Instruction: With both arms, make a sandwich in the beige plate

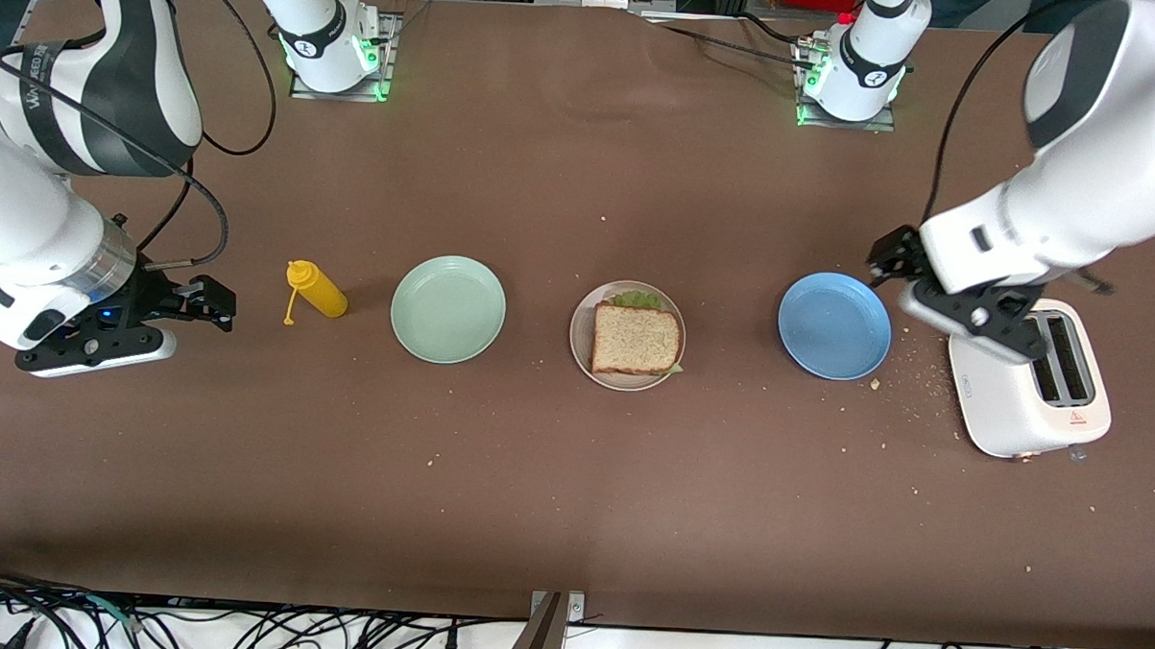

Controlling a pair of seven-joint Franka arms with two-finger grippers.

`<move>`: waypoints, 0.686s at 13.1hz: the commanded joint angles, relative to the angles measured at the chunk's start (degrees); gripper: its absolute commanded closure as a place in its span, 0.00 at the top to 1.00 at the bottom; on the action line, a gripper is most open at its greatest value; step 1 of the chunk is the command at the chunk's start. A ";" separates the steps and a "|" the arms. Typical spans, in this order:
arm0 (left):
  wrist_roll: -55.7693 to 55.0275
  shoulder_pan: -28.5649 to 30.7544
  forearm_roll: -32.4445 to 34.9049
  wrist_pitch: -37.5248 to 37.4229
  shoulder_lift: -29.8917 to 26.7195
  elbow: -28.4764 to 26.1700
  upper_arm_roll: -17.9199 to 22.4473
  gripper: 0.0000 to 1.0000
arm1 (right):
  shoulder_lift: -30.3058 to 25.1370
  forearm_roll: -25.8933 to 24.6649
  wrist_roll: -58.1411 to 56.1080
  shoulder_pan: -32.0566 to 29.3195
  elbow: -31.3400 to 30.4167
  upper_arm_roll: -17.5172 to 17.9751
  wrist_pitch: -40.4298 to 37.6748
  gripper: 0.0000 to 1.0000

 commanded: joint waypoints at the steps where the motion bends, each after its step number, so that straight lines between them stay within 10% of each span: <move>1: -7.23 5.19 2.83 0.15 -5.60 -4.78 -4.59 1.00 | -1.02 0.94 -0.14 -0.21 -0.86 0.52 -0.12 1.00; 9: -10.09 11.36 -0.87 7.54 -14.76 -16.23 -4.87 1.00 | -2.07 0.94 0.57 0.06 -1.21 0.70 -1.00 1.00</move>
